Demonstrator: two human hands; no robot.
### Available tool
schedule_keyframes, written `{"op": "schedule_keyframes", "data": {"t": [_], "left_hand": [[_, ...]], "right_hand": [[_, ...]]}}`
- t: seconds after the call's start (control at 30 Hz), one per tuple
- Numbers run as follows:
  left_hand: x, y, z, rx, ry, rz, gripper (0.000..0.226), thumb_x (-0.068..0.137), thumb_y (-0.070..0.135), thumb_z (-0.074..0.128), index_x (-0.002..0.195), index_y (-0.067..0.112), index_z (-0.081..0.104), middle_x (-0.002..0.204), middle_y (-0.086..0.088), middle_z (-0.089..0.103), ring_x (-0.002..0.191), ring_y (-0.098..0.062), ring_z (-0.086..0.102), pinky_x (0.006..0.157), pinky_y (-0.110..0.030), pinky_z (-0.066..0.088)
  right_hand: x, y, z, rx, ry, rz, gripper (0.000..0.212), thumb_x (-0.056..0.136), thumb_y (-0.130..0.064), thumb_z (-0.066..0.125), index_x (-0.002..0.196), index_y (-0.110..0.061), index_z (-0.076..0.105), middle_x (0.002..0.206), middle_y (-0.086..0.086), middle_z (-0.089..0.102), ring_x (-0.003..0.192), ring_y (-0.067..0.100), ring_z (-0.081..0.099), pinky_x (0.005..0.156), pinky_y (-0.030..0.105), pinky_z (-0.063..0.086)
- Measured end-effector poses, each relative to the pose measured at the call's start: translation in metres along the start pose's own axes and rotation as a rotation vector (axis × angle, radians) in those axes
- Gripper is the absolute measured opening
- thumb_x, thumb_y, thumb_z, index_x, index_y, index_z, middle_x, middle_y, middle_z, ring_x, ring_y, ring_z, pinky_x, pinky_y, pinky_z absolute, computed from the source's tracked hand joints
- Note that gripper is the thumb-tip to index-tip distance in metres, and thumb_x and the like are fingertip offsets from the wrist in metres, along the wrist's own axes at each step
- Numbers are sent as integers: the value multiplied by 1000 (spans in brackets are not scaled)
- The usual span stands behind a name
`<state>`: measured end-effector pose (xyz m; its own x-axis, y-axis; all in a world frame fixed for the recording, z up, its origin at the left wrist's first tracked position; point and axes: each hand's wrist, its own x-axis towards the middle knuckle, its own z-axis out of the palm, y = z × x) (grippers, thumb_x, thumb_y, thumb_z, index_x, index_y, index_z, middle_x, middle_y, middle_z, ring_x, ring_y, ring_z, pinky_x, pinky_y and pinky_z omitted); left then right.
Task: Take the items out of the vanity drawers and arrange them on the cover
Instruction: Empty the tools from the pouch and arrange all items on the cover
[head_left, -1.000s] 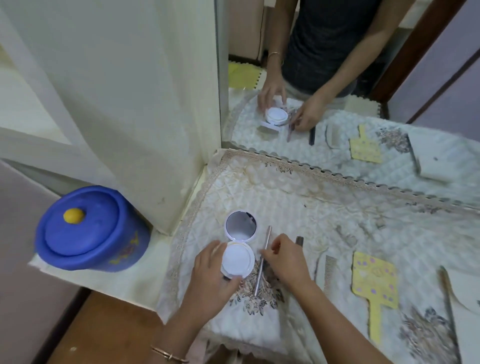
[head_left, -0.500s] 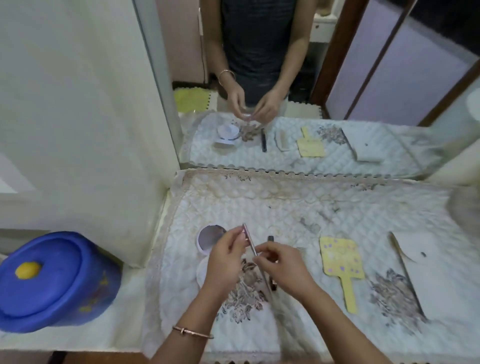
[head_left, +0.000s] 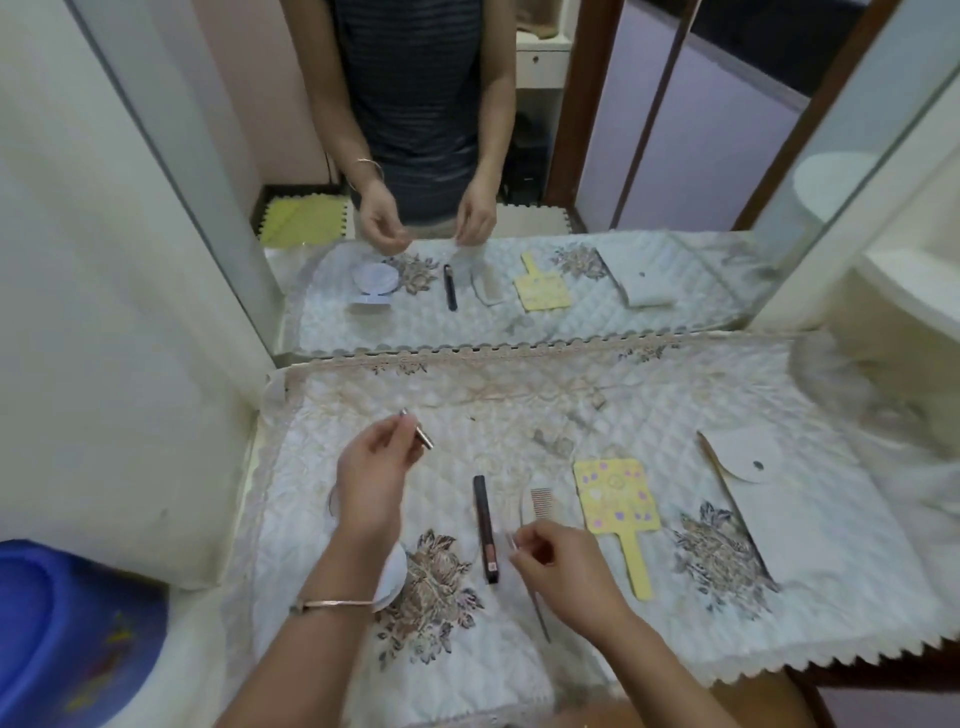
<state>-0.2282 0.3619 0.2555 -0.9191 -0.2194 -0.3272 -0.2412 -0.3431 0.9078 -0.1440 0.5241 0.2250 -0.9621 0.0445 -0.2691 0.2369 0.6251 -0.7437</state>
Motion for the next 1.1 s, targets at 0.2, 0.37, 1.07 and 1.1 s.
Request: {"op": "schedule_keyframes", "data": {"t": [0.2, 0.37, 1.07, 1.1], "left_hand": [[0, -31, -13, 754, -193, 28, 6, 83, 14, 64, 77, 14, 61, 65, 0, 59, 65, -19, 58, 69, -31, 52], [-11, -76, -26, 1064, -226, 93, 7, 83, 12, 61, 89, 10, 64, 67, 0, 60, 61, -12, 58, 61, -21, 47], [-8, -69, -22, 956, -152, 95, 26, 91, 14, 51, 114, 7, 61, 112, -11, 67, 99, -20, 62, 86, -28, 47], [-8, -67, -20, 904, -142, 51, 30, 92, 16, 50, 120, 8, 57, 118, -10, 64, 107, -20, 60, 91, -28, 45]], "right_hand": [[28, -3, -15, 297, 93, 127, 11, 79, -5, 66, 75, -15, 64, 61, -3, 56, 56, 12, 57, 63, 31, 59], [46, -6, 4, 209, 54, 198, 14, 76, -8, 67, 73, -21, 62, 61, -2, 60, 61, 21, 63, 73, 46, 58], [55, -5, 38, -100, -32, 157, 26, 82, -17, 60, 106, -8, 58, 80, 2, 59, 83, 21, 61, 69, 28, 44], [53, -7, 34, -78, -33, 138, 25, 81, -16, 60, 105, -10, 61, 75, -1, 58, 75, 18, 59, 67, 26, 44]]}}
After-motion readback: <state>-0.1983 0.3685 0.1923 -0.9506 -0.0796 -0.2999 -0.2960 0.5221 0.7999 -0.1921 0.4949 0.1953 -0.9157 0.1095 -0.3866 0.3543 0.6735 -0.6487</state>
